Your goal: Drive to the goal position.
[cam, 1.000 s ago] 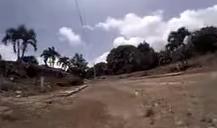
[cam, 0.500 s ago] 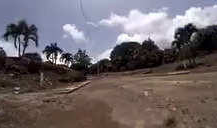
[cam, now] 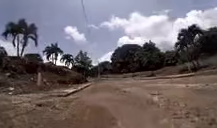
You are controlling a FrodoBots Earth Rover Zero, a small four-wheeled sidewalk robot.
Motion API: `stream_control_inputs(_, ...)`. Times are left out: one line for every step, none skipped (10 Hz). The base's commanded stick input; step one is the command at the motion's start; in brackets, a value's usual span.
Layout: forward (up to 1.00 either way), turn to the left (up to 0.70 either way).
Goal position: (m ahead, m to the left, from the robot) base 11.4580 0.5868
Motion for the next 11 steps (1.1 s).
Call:
stream_control_inputs(0.70,0.00)
stream_control_inputs(0.70,0.00)
stream_control_inputs(0.70,0.00)
stream_control_inputs(0.70,0.00)
stream_control_inputs(0.70,-0.27)
stream_control_inputs(0.70,-0.25)
stream_control_inputs(0.70,-0.11)
stream_control_inputs(0.70,0.00)
stream_control_inputs(0.70,0.00)
stream_control_inputs(0.70,0.00)
stream_control_inputs(0.70,0.00)
